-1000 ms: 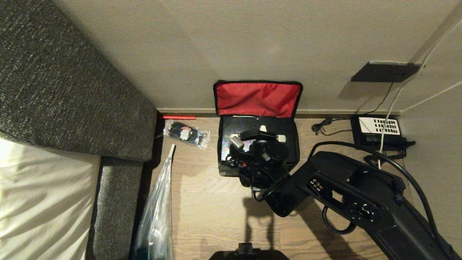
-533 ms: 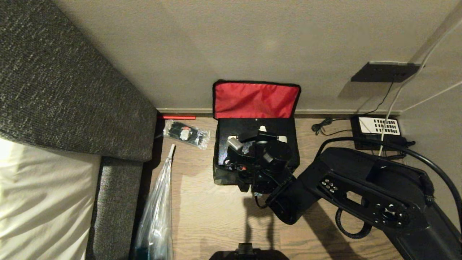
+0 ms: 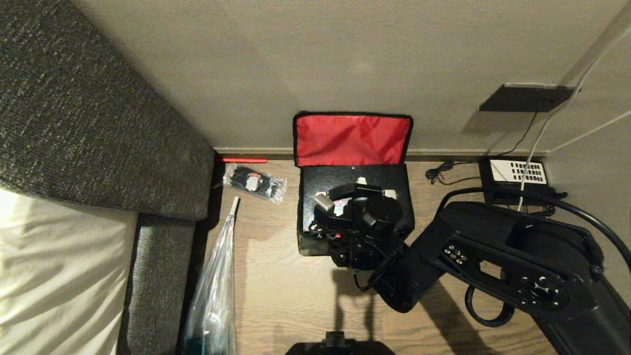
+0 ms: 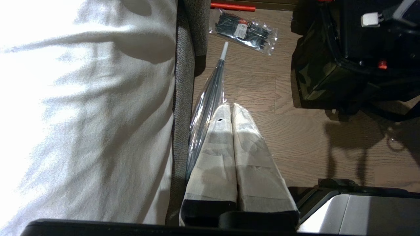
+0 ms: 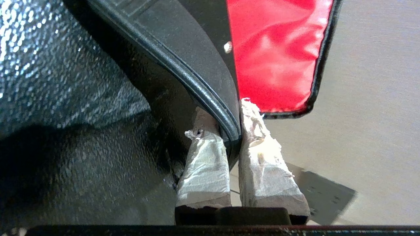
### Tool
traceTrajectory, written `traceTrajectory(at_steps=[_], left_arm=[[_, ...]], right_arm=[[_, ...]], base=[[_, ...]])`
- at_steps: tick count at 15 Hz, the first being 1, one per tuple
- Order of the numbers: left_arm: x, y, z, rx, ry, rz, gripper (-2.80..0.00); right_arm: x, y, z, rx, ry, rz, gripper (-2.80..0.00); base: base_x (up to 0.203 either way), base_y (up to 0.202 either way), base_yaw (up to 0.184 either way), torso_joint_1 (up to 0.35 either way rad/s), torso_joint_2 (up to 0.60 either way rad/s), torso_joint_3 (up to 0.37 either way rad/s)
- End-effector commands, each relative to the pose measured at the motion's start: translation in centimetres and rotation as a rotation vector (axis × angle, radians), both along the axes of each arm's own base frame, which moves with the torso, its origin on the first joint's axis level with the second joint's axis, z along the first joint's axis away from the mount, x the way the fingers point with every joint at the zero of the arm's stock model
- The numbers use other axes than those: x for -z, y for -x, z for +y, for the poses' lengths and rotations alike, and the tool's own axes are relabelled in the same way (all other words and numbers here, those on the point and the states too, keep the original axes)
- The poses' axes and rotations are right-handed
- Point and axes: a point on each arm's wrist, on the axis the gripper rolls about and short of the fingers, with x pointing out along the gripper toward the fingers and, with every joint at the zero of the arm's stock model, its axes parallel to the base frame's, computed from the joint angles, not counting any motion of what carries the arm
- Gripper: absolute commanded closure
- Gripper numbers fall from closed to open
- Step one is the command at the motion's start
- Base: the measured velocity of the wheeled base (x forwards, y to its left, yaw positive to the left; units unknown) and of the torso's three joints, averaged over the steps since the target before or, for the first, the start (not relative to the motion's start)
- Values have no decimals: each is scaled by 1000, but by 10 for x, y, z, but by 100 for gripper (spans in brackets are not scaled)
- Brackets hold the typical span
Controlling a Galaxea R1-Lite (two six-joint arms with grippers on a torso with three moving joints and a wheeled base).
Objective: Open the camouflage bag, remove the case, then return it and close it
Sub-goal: Lift the black box
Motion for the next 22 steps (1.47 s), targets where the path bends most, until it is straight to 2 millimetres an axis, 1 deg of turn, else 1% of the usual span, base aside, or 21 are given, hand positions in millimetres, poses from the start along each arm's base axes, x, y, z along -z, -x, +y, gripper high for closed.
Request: traceTrajectory(at_steps=[1,3,4,6,8,12,15,18,22], left_arm=[[0,0,0,-1,0,0,0],[0,0,0,-1,0,0,0],[0,0,0,-1,0,0,0],[0,0,0,-1,0,0,0],[0,0,0,-1,0,0,0],[0,0,0,-1,0,0,0],[0,0,0,-1,0,1,0],[0,0,0,-1,0,0,0],[0,0,0,-1,0,0,0]], right_arm=[[-4,-3,2,9,-2,-20,0],[-20,-5,5,21,-4,-66,0],[-20,-5,5,23,12,-58,0],[-14,-6,5,24,7,-55,0],[-20,-6,5,23,1,-67,0],[-3,-7,6,23,27,-35,0],[-4,-7,6,52,7,-33,0],[-9,-6,5,46,-35,-39,0],[-8,-4,6,30,-104,-34,0]], base=[[0,0,0,0,0,0],[0,0,0,0,0,0],[0,0,0,0,0,0],[0,0,0,0,0,0],[0,0,0,0,0,0],[0,0,0,0,0,0],[0,0,0,0,0,0],[0,0,0,0,0,0],[0,0,0,0,0,0]])
